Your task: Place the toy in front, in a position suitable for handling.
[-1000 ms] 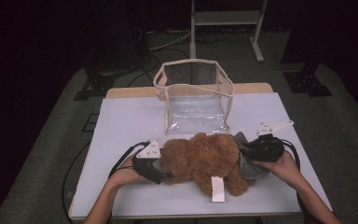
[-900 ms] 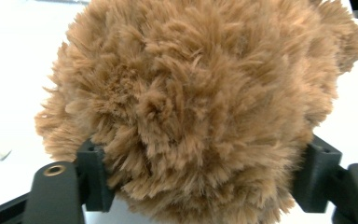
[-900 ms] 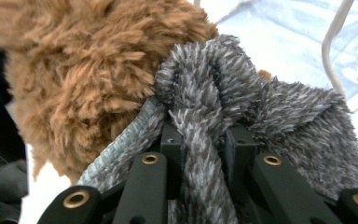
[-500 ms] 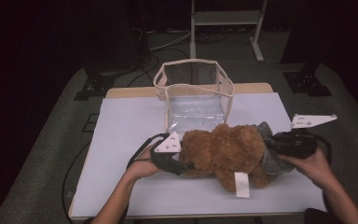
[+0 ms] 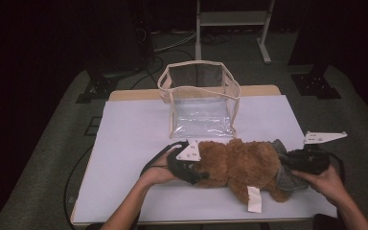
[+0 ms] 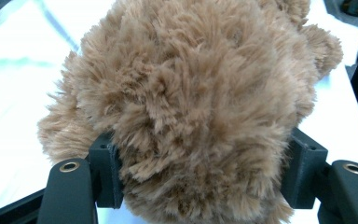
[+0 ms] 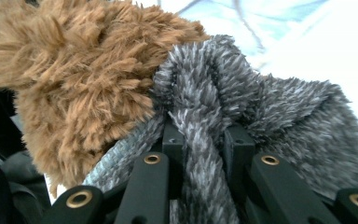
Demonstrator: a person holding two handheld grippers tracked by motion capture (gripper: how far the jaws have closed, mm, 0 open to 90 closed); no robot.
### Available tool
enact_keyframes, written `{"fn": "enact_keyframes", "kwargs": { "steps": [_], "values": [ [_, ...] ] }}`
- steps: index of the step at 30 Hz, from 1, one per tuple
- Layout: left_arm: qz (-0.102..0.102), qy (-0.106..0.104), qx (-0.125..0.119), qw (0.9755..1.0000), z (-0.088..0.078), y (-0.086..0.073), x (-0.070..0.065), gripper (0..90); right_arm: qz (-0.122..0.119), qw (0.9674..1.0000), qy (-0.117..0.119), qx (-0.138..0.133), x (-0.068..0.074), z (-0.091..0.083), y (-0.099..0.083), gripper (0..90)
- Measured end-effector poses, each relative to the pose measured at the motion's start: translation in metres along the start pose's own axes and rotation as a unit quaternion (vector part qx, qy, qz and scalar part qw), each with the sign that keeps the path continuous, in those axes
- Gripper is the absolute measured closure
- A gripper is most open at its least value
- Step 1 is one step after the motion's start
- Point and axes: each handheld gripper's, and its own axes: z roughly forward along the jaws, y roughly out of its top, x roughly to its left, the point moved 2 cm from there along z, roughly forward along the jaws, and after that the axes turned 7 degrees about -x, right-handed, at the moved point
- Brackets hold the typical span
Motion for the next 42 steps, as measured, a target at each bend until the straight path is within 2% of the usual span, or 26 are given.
{"fn": "enact_keyframes", "kwargs": {
  "steps": [6, 8, 10, 15, 17, 19, 21, 24, 26, 28, 29, 31, 32, 36, 38, 42],
  "values": [
    [-0.004, 0.028, 0.027, 0.9992, -0.045, -0.023, 0.002, 29.6, -0.014, 0.9989, 0.037, 0.025, 0.016, 0.051, 0.006, 74.3],
    [-0.013, 0.034, 0.031, 0.9989, -0.055, -0.032, 0.001, 27.9, -0.016, 0.9982, 0.045, 0.037, 0.020, 0.065, 0.003, 74.2],
    [-0.020, 0.033, 0.024, 0.9990, -0.060, -0.036, 0.000, 25.5, -0.015, 0.9979, 0.048, 0.040, 0.019, 0.071, 0.001, 73.9],
    [-0.023, 0.036, 0.000, 0.9991, -0.071, -0.034, 0.002, 20.9, -0.020, 0.9992, 0.024, 0.025, 0.012, 0.050, 0.011, 73.9],
    [-0.024, 0.040, -0.017, 0.9988, -0.075, -0.030, 0.004, 20.1, -0.024, 0.9994, 0.020, 0.013, 0.012, 0.042, 0.020, 73.9],
    [-0.016, 0.043, -0.020, 0.9987, -0.075, -0.025, 0.006, 20.1, -0.030, 0.9993, 0.020, 0.000, 0.014, 0.039, 0.031, 73.9],
    [-0.009, 0.039, -0.017, 0.9990, -0.071, -0.022, 0.007, 20.1, -0.038, 0.9989, 0.026, -0.006, 0.016, 0.045, 0.040, 73.7],
    [-0.010, 0.028, -0.012, 0.9995, -0.064, -0.023, 0.007, 20.1, -0.044, 0.9985, 0.030, 0.008, 0.016, 0.066, 0.042, 73.7],
    [-0.007, 0.024, -0.008, 0.9997, -0.062, -0.027, 0.007, 20.1, -0.046, 0.9985, 0.017, 0.023, 0.008, 0.077, 0.037, 73.7],
    [-0.007, 0.025, -0.006, 0.9996, -0.063, -0.030, 0.006, 20.1, -0.035, 0.9986, 0.002, 0.039, -0.005, 0.084, 0.028, 73.7],
    [-0.007, 0.026, -0.006, 0.9996, -0.064, -0.031, 0.006, 20.1, -0.028, 0.9988, 0.004, 0.041, -0.011, 0.086, 0.022, 73.8],
    [-0.008, 0.030, -0.002, 0.9995, -0.066, -0.036, 0.006, 19.9, -0.002, 0.9995, 0.015, 0.027, -0.019, 0.083, 0.015, 73.8],
    [-0.011, 0.031, 0.000, 0.9994, -0.067, -0.038, 0.007, 19.8, -0.007, 0.9996, 0.011, 0.027, -0.019, 0.081, 0.015, 73.8],
    [-0.010, 0.027, -0.002, 0.9996, -0.065, -0.040, 0.005, 20.1, -0.015, 0.9991, -0.010, 0.039, -0.016, 0.063, 0.019, 73.8],
    [-0.016, 0.023, -0.010, 0.9995, -0.062, -0.039, 0.005, 22.2, -0.018, 0.9994, -0.001, 0.030, -0.008, 0.052, 0.025, 73.8],
    [-0.019, 0.022, -0.021, 0.9994, -0.058, -0.035, 0.004, 25.0, -0.042, 0.9987, 0.028, 0.006, 0.018, 0.037, 0.041, 73.7]
  ]
}}
